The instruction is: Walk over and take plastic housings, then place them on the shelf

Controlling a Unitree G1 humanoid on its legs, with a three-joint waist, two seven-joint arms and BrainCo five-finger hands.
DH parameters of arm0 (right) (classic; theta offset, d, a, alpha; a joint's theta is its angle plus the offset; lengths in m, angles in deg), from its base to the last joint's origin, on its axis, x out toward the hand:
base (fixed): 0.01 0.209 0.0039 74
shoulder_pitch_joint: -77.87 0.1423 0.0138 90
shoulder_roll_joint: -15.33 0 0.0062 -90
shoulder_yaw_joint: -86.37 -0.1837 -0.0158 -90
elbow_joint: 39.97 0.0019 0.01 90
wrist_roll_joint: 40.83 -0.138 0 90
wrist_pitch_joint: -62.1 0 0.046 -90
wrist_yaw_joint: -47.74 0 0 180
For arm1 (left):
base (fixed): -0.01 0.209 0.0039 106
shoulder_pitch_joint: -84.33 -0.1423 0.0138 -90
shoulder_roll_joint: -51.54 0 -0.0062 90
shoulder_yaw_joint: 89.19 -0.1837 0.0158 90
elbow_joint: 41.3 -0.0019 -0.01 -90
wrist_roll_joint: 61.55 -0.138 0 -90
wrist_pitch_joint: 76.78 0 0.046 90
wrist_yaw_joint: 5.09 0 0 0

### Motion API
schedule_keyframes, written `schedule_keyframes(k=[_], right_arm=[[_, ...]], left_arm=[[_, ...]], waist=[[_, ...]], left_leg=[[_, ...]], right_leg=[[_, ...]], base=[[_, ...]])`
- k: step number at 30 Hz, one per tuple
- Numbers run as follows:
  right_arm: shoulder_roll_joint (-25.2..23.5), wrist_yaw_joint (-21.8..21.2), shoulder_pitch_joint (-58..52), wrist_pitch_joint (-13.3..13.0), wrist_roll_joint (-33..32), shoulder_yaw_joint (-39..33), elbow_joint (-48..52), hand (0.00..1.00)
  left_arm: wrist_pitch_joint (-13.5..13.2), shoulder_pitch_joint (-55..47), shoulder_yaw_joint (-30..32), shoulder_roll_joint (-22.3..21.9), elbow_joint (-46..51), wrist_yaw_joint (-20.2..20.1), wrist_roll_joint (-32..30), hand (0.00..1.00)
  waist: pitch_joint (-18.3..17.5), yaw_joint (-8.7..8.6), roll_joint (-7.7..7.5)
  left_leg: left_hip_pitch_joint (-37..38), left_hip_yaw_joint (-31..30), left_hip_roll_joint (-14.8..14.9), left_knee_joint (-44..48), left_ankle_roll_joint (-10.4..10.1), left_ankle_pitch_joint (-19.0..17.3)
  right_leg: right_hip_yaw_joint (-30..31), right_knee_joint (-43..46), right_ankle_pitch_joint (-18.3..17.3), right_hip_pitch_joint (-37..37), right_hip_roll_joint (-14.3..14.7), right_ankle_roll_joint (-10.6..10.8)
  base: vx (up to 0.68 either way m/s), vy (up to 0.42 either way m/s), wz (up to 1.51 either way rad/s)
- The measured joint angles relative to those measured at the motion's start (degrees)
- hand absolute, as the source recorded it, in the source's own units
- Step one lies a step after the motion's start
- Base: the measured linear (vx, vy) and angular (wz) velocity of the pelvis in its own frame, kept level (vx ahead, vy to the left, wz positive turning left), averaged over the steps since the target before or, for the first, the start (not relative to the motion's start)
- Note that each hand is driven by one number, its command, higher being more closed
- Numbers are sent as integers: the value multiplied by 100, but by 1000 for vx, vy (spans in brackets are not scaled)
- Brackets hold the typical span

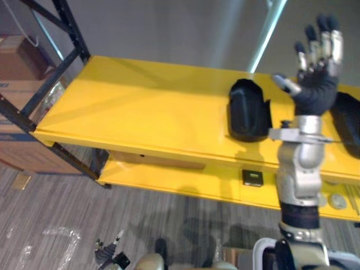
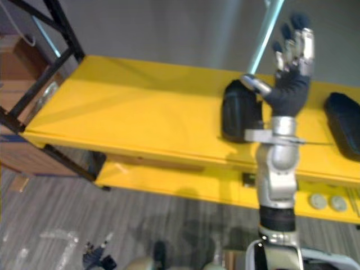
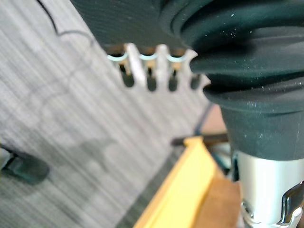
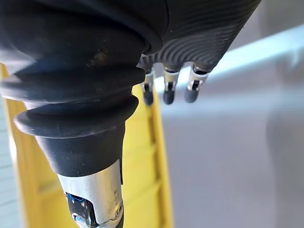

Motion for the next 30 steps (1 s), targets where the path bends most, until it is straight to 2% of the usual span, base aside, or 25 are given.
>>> schedule_keyframes(k=[1,2,4,5,6,7,10,14,16,17,19,21,24,30], right_arm=[[-21,29,-249,-3,-55,-45,0,0],[-139,37,-864,-39,-171,-175,-3,0],[-396,130,-1481,-86,-212,-190,-148,0],[-577,217,-1818,-144,-203,-196,-304,0],[-667,296,-1969,-168,-212,-204,-379,0],[-797,469,-2198,-299,-241,-239,-578,0],[-995,871,-2628,-524,-280,-493,-939,0],[-1004,1127,-2839,-532,-383,-686,-2015,0],[-1034,1436,-2883,-535,-361,-715,-2943,0],[-1072,1490,-2889,-538,-355,-779,-3169,0],[-1278,1655,-2989,-662,-395,-1064,-3752,0],[-1396,1652,-3087,-809,-429,-1084,-3769,0],[-1499,1639,-3147,-988,-373,-1001,-3762,0],[-1523,1454,-3027,-1042,-350,-661,-3754,0]], left_arm=[[44,-13,0,2,-50,-1,0,0],[152,-38,-5,-14,-210,-30,-12,0],[402,-59,-13,-34,-425,-96,-136,0],[611,-60,-28,-55,-574,-233,-292,0],[709,-53,-14,-58,-612,-339,-291,0],[883,-31,-21,-12,-683,-542,-425,0],[1192,17,-306,172,-976,-981,-681,0],[1473,74,-717,397,-1174,-1232,-709,0],[1591,132,-938,550,-1279,-1267,-911,0],[1627,136,-1013,569,-1284,-1272,-925,0],[1869,200,-1153,616,-1326,-1386,-1035,0],[2040,230,-1262,665,-1344,-1503,-1193,0],[2419,355,-1409,743,-1390,-1833,-1432,0],[2757,426,-1662,827,-1387,-2030,-1568,0]], waist=[[-50,-29,10],[-155,-157,48],[-195,-284,99],[-229,-389,131],[-242,-440,139],[-248,-528,142],[-310,-699,237],[-297,-744,176],[-297,-874,145],[-289,-885,143],[-291,-919,175],[-276,-1033,199],[-273,-1080,194],[-272,-1116,214]], left_leg=[[7,35,2,-4,2,-5],[24,101,2,-11,-6,-28],[110,241,6,-19,-6,-27],[117,347,14,-22,-9,-28],[116,382,11,-24,-14,-32],[103,456,31,-25,-51,-34],[124,681,74,-25,-77,-23],[218,1087,148,-24,-70,-51],[248,1289,153,-24,-80,-80],[269,1344,149,-24,-83,-95],[341,1521,135,-24,-96,-169],[406,1633,125,-24,-99,-215],[495,1781,119,-23,-115,-281],[512,1910,101,-22,-128,-323]], right_leg=[[40,-18,7,-10,1,1],[169,-78,21,-13,3,21],[283,-100,20,-2,8,24],[371,-116,9,-13,11,25],[428,-132,-15,-30,10,33],[465,-135,-31,-99,22,31],[685,-118,-62,-216,64,34],[1093,-124,-31,-325,151,52],[1272,-149,32,-420,156,73],[1318,-173,72,-420,153,82],[1494,-229,148,-402,148,73],[1587,-238,153,-404,144,79],[1743,-256,200,-412,153,103],[1842,-304,239,-395,172,107]], base=[[-41,31,-34],[-51,23,-38],[-69,7,-47],[-89,-2,-44],[-111,-1,-39],[-92,-1,-23],[-107,13,-30],[-33,26,-54],[16,35,-46],[41,46,-49],[29,37,-45],[52,30,-30],[66,27,-29],[69,10,-10]])
